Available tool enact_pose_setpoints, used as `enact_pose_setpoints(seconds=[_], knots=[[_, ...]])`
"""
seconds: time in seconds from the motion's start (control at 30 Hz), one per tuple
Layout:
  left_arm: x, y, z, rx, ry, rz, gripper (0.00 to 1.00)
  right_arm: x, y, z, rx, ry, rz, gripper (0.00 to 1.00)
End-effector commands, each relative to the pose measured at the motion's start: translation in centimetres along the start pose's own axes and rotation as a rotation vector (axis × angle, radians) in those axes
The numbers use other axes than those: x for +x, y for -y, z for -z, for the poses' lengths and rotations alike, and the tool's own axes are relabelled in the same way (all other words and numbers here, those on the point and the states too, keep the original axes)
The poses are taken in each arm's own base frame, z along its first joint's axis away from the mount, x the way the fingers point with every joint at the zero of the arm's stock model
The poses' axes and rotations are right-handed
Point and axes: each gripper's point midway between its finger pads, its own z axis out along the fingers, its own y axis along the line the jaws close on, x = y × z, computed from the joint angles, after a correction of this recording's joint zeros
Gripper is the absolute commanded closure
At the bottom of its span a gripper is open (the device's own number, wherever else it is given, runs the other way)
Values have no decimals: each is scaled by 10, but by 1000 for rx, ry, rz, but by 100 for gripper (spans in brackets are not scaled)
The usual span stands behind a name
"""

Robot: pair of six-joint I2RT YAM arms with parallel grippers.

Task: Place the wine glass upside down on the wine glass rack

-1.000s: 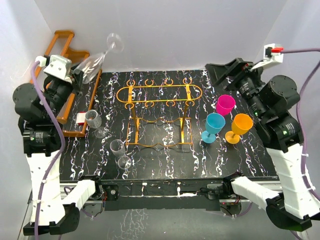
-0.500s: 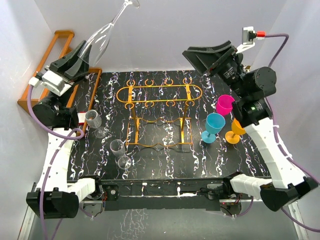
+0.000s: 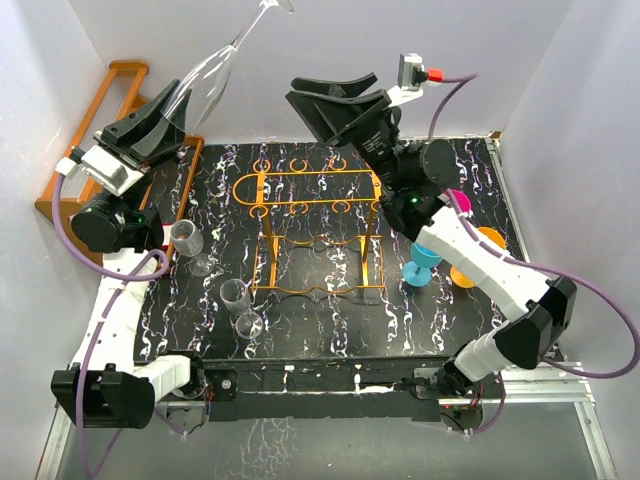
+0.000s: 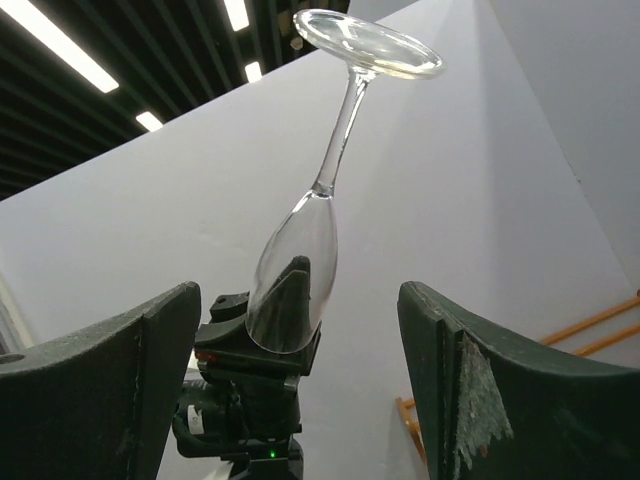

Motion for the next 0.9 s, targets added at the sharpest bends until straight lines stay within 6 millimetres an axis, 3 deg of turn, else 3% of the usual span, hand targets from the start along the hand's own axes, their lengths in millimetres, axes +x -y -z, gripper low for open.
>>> enact_pose_setpoints(seconds=[0.0, 0.17, 0.6, 0.87], knots=[[-28, 0, -9, -3, 79, -21, 100, -45, -41, -16, -117, 238, 81, 18], [-26, 4, -7, 13, 70, -3, 100, -31, -52, -26, -144, 322, 105, 19], [-27, 14, -6, 54, 56, 15, 100, -27, -28, -47, -99, 404, 38, 23], [-27, 36, -7, 150, 51, 7, 100, -18, -13, -51, -66, 400, -37, 27]])
